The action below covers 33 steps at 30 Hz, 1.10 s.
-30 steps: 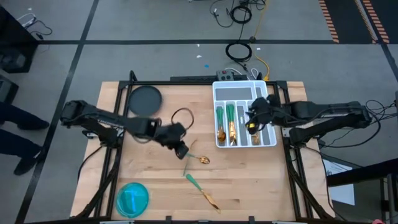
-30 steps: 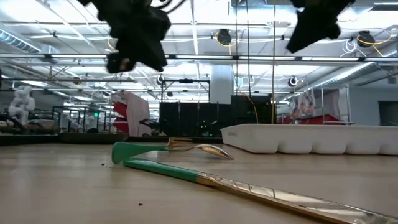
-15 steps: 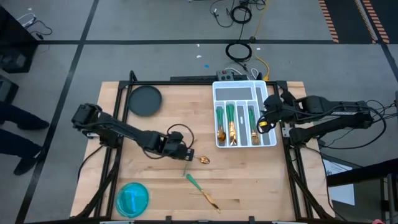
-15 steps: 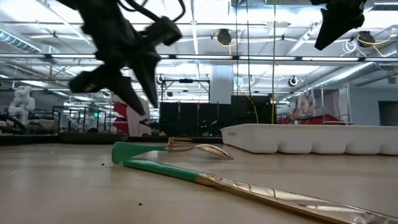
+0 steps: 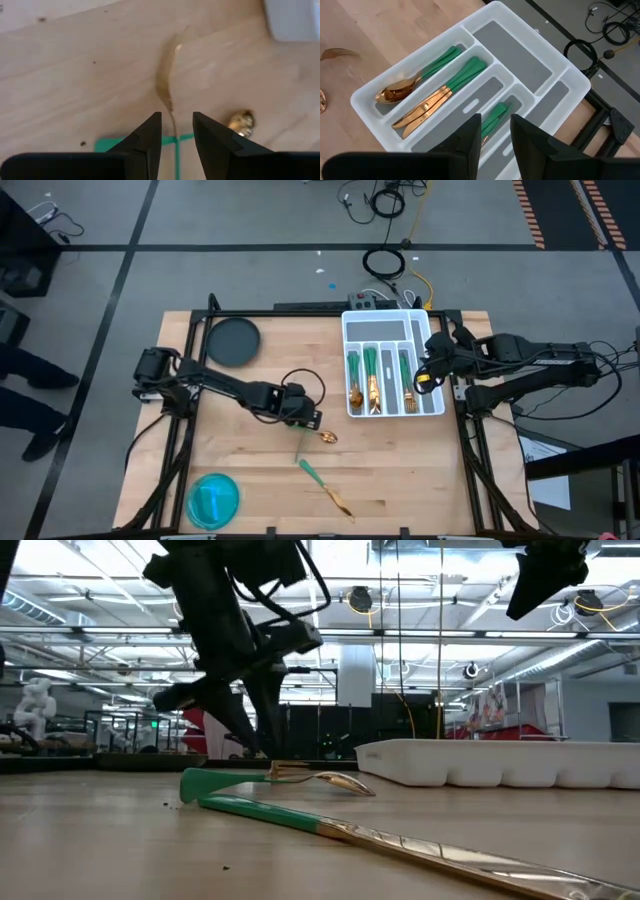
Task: Sort silverware
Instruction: Put the green fork on the silverware tray with the other green forks
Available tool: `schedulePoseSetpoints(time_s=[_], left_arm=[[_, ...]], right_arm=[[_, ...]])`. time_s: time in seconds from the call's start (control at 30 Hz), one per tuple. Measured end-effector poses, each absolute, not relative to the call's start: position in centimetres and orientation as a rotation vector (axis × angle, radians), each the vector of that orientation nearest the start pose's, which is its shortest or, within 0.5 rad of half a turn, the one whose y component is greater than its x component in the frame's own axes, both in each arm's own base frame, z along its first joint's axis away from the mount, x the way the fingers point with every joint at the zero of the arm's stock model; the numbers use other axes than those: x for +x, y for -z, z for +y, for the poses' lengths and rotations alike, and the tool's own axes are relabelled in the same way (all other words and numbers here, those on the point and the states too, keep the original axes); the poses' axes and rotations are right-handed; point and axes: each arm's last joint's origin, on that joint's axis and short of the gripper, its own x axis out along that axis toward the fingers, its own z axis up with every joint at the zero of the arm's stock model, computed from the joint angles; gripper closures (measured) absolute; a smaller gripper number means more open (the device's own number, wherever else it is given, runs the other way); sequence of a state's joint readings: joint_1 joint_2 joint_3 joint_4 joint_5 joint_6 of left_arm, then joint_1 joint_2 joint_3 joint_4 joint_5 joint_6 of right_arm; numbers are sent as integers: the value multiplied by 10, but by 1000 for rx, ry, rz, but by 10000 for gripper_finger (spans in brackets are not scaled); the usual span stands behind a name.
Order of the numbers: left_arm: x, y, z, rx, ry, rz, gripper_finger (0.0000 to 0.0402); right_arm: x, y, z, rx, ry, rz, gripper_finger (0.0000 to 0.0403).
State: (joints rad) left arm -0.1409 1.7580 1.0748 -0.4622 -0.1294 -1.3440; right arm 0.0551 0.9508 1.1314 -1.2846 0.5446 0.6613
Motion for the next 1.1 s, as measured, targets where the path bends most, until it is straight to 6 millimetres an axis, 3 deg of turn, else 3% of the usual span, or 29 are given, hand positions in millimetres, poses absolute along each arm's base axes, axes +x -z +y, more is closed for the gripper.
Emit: schedulePoseSetpoints(time_s=[0.43,0.63,0.83,1.1], left_arm=[[351,-134,-34,-1018,-700,977,290],[355,-129,-31,-987,-627,1017,384],[352,-139,-31,-980,-619,993,394],[358,-190,-27,-925,-547,835,396]], right_arm=[[139,-339,-7,266,762,859,305],[139,-339,-7,265,762,859,305],[140,-339,-7,268,761,853,305],[148,-344,-6,260,677,719,305]])
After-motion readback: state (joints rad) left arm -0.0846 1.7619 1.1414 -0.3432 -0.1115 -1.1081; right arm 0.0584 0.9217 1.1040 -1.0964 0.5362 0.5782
